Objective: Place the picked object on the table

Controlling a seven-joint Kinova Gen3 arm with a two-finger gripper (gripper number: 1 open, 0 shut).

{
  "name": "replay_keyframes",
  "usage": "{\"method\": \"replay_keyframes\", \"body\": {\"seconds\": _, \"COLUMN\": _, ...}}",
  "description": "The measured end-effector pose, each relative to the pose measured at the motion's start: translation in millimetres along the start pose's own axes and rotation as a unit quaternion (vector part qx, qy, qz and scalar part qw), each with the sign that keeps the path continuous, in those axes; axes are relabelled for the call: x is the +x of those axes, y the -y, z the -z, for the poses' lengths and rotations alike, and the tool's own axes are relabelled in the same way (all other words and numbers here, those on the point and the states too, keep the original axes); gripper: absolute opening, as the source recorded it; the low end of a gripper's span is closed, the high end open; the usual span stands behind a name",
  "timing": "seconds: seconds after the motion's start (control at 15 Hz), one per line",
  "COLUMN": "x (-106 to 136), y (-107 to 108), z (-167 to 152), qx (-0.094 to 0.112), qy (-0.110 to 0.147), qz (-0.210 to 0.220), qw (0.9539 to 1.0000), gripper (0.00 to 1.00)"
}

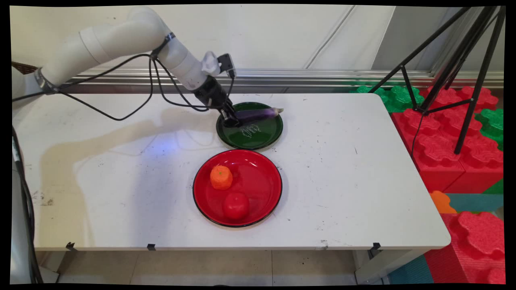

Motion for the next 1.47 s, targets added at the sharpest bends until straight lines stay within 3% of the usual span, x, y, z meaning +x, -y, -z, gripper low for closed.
{"method": "replay_keyframes", "body": {"seconds": 0.87, "x": -16.2, "y": -6.1, "z": 83.2, "qx": -0.001, "qy": -0.006, "qz": -0.011, "qw": 0.9999, "gripper": 0.00}}
{"method": "replay_keyframes", "body": {"seconds": 1.47, "x": -50.4, "y": -11.6, "z": 143.8, "qx": 0.000, "qy": 0.027, "qz": -0.020, "qw": 0.9994, "gripper": 0.00}}
